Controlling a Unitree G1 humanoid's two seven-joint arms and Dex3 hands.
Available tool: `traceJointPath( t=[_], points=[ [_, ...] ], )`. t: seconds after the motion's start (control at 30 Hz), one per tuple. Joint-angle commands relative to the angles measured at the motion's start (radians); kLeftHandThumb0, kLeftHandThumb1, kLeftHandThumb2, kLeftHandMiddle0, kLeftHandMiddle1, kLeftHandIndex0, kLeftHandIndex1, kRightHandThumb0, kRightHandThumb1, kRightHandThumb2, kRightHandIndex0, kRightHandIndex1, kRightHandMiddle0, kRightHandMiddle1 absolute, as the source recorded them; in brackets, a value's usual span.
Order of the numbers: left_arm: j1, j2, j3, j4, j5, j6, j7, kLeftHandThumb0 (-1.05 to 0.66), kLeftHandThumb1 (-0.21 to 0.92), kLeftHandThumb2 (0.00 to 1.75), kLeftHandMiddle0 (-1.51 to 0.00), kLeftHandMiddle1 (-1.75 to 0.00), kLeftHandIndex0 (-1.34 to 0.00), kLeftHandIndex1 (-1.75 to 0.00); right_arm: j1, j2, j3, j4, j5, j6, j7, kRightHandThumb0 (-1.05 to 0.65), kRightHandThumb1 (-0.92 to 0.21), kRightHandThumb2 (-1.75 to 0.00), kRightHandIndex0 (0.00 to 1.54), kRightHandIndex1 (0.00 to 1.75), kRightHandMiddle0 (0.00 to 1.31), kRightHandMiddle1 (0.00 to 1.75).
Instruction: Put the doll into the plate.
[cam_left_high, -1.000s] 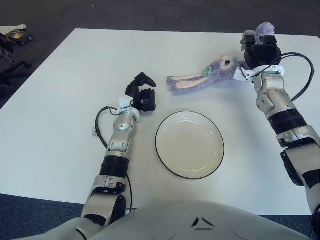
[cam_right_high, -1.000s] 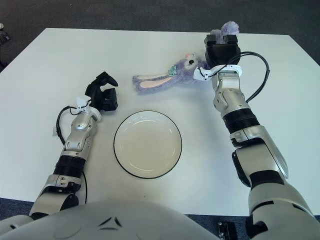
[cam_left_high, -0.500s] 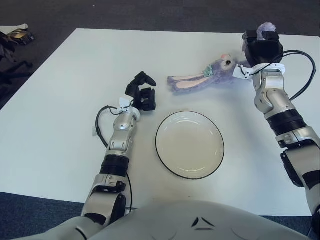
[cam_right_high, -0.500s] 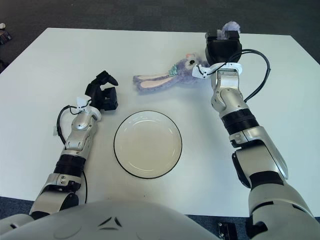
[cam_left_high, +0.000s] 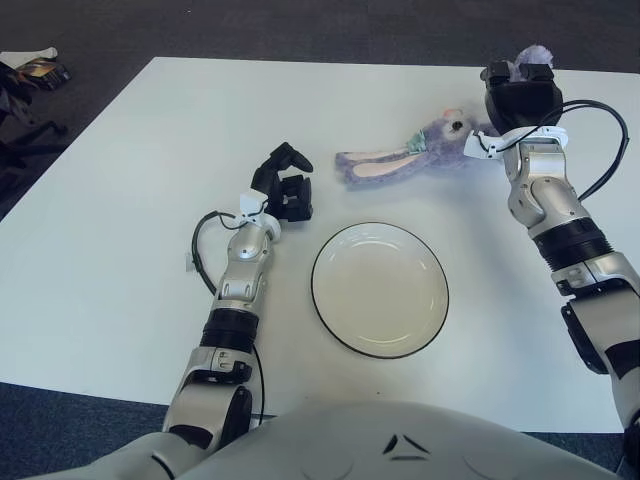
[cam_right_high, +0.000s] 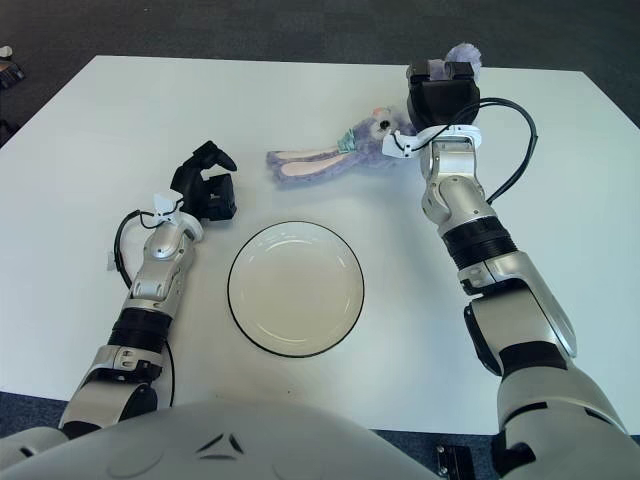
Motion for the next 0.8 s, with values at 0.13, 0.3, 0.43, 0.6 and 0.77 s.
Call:
traceJointPath(
  t=[0.13,0.3,0.43,0.6,0.77],
  points=[
    [0.066,-0.005,-0.005,0.041,0.000,-0.006,-0.003,-0.47,0.30,1.34,-1.18,-1.75,-0.62,-1.75,-0.030,-0.033,-0.001,0.030,0.047,-0.088,0.088,-0.27,-0.05,-1.18,0.16,0.17,0.00,0.71],
    [0.065,-0.004,-0.007,0.044,0.008,-0.007,0.003,-0.47,0.30,1.34,-1.18,-1.75,-0.62,-1.75,-0.064,-0.056,0.016,0.102,0.061,-0.171,0.114,-0.34,-0.08,-1.13,0.15,0.18,0.00,0.69],
    [0.066,-0.003,-0.008,0.044,0.017,-0.007,0.009,-0.47,0.30,1.34,-1.18,-1.75,-0.62,-1.75,-0.109,-0.062,0.032,0.191,0.066,-0.245,0.109,-0.42,-0.13,-1.08,0.16,0.20,0.00,0.68],
    [0.069,-0.004,-0.008,0.043,0.021,-0.010,0.010,-0.47,0.30,1.34,-1.18,-1.75,-0.62,-1.75,-0.168,-0.051,0.047,0.317,0.077,-0.316,0.093,-0.46,-0.16,-1.04,0.16,0.22,0.00,0.72],
    [0.073,-0.008,-0.006,0.043,0.011,-0.014,-0.001,-0.47,0.30,1.34,-1.18,-1.75,-0.62,-1.75,-0.197,-0.050,0.061,0.397,0.093,-0.383,0.077,-0.60,-0.25,-0.93,0.17,0.28,0.00,0.74]
  ],
)
